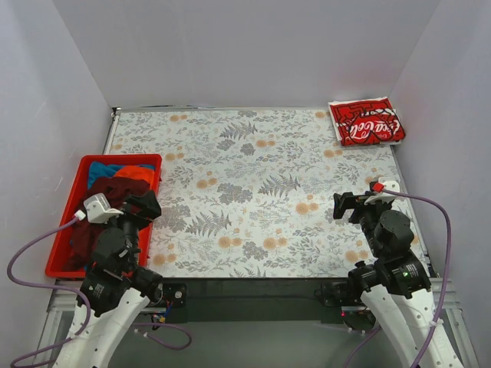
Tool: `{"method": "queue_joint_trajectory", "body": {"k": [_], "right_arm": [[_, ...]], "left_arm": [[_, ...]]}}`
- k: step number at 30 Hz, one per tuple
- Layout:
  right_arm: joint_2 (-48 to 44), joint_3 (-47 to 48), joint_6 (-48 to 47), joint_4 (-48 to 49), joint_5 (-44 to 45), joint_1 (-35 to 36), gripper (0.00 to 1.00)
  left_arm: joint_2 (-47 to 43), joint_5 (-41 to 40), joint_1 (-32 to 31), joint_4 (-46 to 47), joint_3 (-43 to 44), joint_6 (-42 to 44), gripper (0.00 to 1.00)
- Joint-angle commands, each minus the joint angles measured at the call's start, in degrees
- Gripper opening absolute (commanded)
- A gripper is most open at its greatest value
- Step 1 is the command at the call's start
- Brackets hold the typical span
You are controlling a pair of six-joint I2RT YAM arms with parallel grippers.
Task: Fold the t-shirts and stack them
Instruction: Grab the tshirt from the pile
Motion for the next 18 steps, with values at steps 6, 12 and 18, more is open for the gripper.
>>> {"method": "queue_joint_trajectory", "body": {"k": [6, 12, 18], "right_arm": [[0.0, 1.0, -0.3, 1.3, -1.9, 0.3, 0.98], [-0.8, 0.6, -0.4, 1.7, -5.3, 0.3, 0.98], [-3.1, 0.2, -0.4, 2.1, -6.7, 0.6, 0.98]], "left_arm": [[14.5, 0.6, 0.0, 3.1, 2.2, 2.2, 0.91], [35.4, -1.8, 0.0, -1.0, 10.1, -1.2, 0.91], [51.7, -1.9, 8.8, -2.3, 18.0, -0.5, 0.9]]}}
